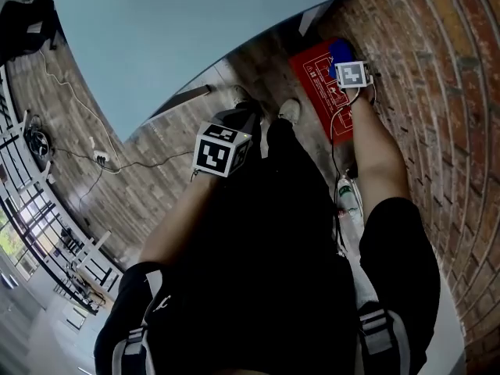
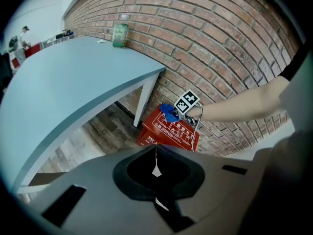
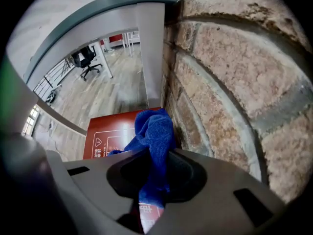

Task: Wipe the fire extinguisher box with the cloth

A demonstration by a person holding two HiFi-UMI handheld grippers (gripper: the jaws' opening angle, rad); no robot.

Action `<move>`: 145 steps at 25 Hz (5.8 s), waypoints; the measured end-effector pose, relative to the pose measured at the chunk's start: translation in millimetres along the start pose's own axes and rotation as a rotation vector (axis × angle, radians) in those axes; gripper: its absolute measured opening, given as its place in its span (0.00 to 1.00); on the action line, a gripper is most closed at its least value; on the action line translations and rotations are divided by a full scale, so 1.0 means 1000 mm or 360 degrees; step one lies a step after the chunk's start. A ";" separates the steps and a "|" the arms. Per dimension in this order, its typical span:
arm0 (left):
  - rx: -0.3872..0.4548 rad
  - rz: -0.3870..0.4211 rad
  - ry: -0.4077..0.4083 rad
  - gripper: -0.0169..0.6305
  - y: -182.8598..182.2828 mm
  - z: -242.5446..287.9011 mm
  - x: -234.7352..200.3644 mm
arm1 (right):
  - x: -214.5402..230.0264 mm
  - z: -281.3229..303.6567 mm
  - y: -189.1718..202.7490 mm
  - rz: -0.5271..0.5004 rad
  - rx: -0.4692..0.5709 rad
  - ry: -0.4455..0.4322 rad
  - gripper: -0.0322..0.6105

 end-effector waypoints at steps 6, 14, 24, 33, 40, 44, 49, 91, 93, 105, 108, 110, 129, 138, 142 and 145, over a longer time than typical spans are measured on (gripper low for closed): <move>-0.0003 0.0036 0.0009 0.04 -0.003 0.000 0.008 | -0.036 0.006 0.011 0.0007 0.0102 -0.0080 0.18; 0.0001 0.0046 -0.0001 0.04 -0.011 -0.001 0.008 | -0.107 0.006 0.038 -0.0208 0.0125 -0.0225 0.18; 0.0002 0.0044 0.0006 0.04 -0.019 0.000 0.014 | -0.109 0.010 0.063 -0.0433 -0.0123 -0.0408 0.18; -0.0022 0.0057 0.0020 0.04 -0.020 0.006 0.023 | -0.023 0.006 0.051 -0.0128 -0.0005 -0.0266 0.18; -0.0033 0.0122 0.0036 0.04 -0.029 0.011 0.033 | 0.011 -0.002 0.064 0.0087 0.0014 -0.0040 0.18; -0.0038 0.0131 0.0049 0.04 -0.030 0.014 0.033 | -0.008 0.001 0.081 0.0134 0.0036 -0.0024 0.18; -0.0049 0.0132 0.0062 0.04 -0.028 0.016 0.032 | -0.056 0.003 0.101 0.0070 0.0043 -0.0157 0.18; -0.0062 0.0153 0.0070 0.04 -0.022 0.011 0.031 | -0.012 -0.002 0.113 0.0289 -0.0002 -0.0060 0.18; -0.0063 0.0157 0.0076 0.04 -0.023 0.012 0.033 | -0.032 0.000 0.119 0.0222 -0.0019 -0.0134 0.18; -0.0042 0.0149 0.0073 0.04 -0.026 0.005 0.034 | -0.062 0.000 0.153 -0.0228 -0.0241 -0.0221 0.18; -0.0029 0.0146 0.0067 0.04 -0.027 0.002 0.033 | -0.037 -0.008 0.152 -0.0046 -0.0263 -0.0200 0.18; -0.0026 0.0147 0.0066 0.04 -0.028 0.002 0.033 | -0.009 -0.009 0.155 0.0012 -0.0297 -0.0082 0.18; -0.0017 0.0193 0.0087 0.04 -0.029 0.003 0.047 | -0.037 -0.008 0.208 0.0249 -0.0246 -0.0201 0.18; -0.0015 0.0238 0.0102 0.04 -0.041 0.010 0.061 | -0.072 -0.011 0.229 0.0055 -0.0327 -0.0352 0.18; -0.0027 0.0281 0.0105 0.04 -0.048 0.010 0.070 | -0.075 -0.009 0.236 -0.0019 -0.0328 -0.0472 0.18; -0.0041 0.0313 0.0105 0.04 -0.052 0.011 0.073 | -0.044 -0.010 0.247 -0.0027 -0.0408 -0.0370 0.18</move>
Point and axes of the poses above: the fingertips, and each gripper's own axes: z forward along the fingers, x to its right, y out of its underside, the point moved 2 cm from there along -z, backward along the fingers, and after that the axes turned 11 degrees about -x, right-handed, at the moved point
